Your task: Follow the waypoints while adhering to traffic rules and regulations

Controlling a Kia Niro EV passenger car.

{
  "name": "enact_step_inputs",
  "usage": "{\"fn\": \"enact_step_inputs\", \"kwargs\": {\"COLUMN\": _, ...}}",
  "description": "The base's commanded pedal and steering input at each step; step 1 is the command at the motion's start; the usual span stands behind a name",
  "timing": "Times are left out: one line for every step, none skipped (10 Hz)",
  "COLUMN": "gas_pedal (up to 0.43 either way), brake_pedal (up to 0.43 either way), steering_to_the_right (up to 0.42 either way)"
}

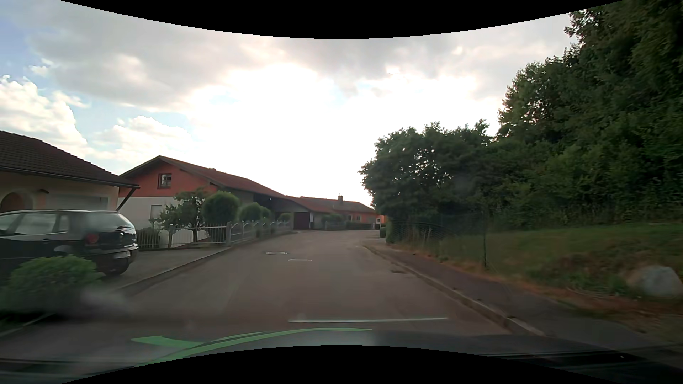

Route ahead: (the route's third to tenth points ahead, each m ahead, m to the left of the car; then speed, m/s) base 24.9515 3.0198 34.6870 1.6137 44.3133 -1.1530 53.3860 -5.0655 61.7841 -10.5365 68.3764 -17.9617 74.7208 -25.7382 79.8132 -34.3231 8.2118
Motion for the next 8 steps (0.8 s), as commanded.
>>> {"fn": "enact_step_inputs", "kwargs": {"gas_pedal": 0.079, "brake_pedal": 0.000, "steering_to_the_right": -0.039}}
{"fn": "enact_step_inputs", "kwargs": {"gas_pedal": 0.079, "brake_pedal": 0.000, "steering_to_the_right": -0.036}}
{"fn": "enact_step_inputs", "kwargs": {"gas_pedal": 0.079, "brake_pedal": 0.000, "steering_to_the_right": -0.030}}
{"fn": "enact_step_inputs", "kwargs": {"gas_pedal": 0.079, "brake_pedal": 0.000, "steering_to_the_right": -0.024}}
{"fn": "enact_step_inputs", "kwargs": {"gas_pedal": 0.079, "brake_pedal": 0.000, "steering_to_the_right": -0.017}}
{"fn": "enact_step_inputs", "kwargs": {"gas_pedal": 0.079, "brake_pedal": 0.000, "steering_to_the_right": -0.014}}
{"fn": "enact_step_inputs", "kwargs": {"gas_pedal": 0.079, "brake_pedal": 0.000, "steering_to_the_right": -0.014}}
{"fn": "enact_step_inputs", "kwargs": {"gas_pedal": 0.079, "brake_pedal": 0.000, "steering_to_the_right": -0.010}}
